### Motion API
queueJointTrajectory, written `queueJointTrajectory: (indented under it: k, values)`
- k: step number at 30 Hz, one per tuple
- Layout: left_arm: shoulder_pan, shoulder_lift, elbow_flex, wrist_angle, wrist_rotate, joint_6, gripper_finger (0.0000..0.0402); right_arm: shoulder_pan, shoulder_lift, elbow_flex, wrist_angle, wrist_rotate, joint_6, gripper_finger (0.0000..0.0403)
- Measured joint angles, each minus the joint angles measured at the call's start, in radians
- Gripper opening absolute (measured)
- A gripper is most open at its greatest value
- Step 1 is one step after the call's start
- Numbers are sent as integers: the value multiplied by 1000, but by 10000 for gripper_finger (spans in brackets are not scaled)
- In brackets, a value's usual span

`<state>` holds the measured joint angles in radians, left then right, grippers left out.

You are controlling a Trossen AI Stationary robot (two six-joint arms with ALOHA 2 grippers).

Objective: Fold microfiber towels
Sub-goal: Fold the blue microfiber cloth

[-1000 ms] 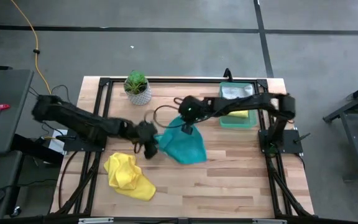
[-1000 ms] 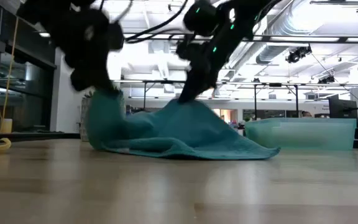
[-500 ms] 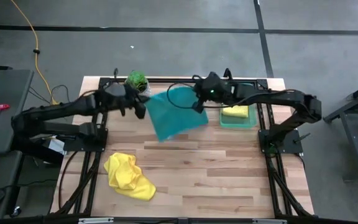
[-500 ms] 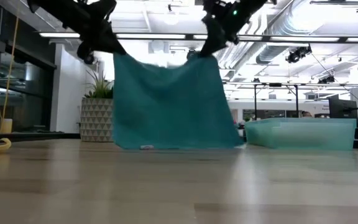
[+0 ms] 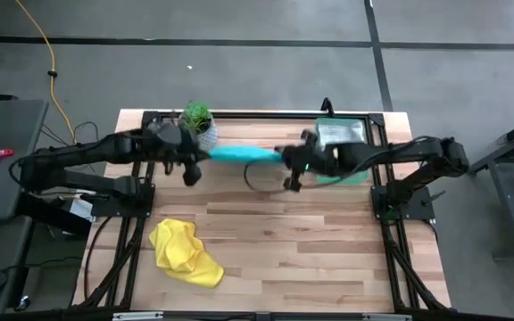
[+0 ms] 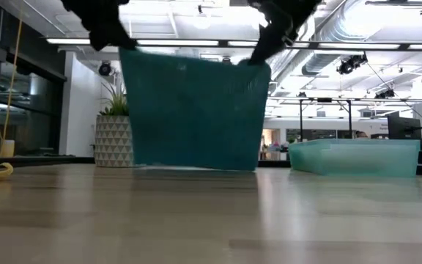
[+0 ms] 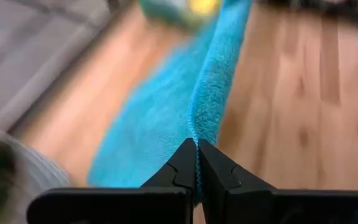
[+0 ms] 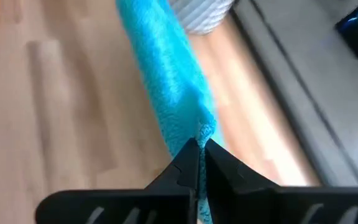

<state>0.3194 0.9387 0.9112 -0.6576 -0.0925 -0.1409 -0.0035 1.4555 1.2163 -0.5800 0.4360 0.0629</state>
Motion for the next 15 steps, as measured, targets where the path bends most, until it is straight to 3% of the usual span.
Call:
queueJointTrajectory:
  k: [5, 15]
  values:
    - [-206, 70, -77, -11, -30, -177, 0, 93, 30, -141, 107, -26, 158, 0]
    - [-555, 326, -320, 432, -69, -649, 0, 267, 39, -364, 371, -109, 488, 0]
